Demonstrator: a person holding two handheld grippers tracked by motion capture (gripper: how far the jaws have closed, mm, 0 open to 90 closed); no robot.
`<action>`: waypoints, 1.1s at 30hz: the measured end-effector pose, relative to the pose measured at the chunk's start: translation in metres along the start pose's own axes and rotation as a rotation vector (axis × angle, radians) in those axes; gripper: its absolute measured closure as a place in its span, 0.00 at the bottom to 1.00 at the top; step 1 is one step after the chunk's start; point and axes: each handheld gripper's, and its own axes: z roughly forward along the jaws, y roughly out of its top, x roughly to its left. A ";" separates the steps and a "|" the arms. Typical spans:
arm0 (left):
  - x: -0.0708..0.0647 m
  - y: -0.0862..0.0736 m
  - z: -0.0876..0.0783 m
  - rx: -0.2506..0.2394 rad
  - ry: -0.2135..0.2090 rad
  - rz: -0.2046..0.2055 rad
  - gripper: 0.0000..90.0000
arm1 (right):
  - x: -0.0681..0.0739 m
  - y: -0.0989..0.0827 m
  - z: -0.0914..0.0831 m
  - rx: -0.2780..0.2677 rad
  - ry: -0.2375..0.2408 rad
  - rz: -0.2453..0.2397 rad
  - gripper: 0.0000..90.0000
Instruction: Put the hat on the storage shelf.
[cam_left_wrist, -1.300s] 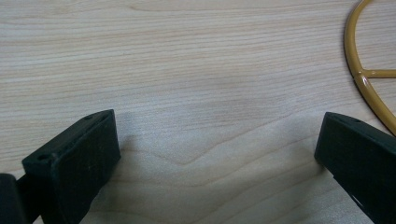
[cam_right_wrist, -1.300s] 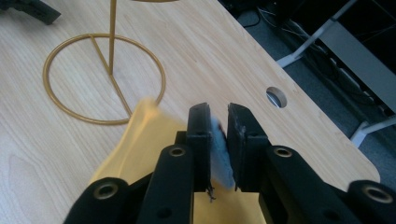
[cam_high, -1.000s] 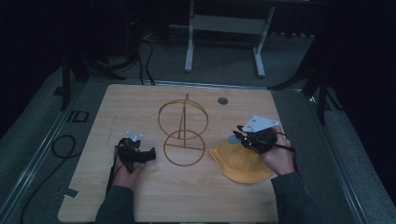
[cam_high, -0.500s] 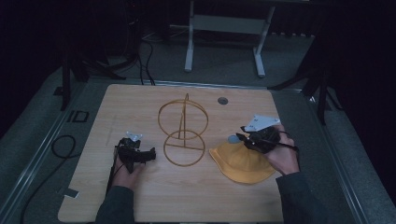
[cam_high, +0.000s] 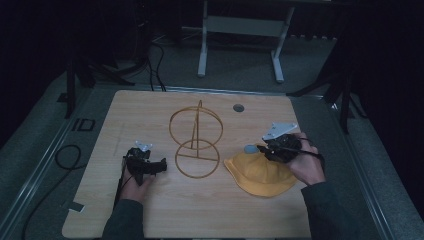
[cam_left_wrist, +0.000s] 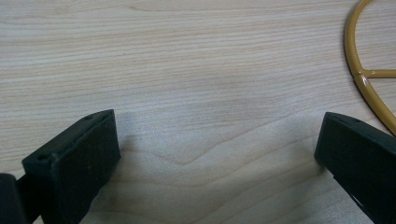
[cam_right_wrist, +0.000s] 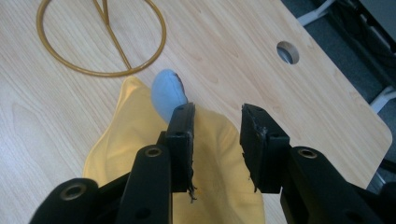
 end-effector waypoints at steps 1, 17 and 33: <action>0.000 0.000 0.000 0.000 0.000 0.000 0.00 | -0.001 0.000 0.000 0.006 0.003 0.001 0.71; 0.000 0.000 0.000 0.001 -0.001 0.000 0.00 | -0.008 -0.009 0.006 0.103 0.050 -0.020 0.59; 0.000 0.000 0.000 0.001 0.000 0.001 0.00 | -0.011 -0.014 0.015 0.227 0.126 -0.044 0.55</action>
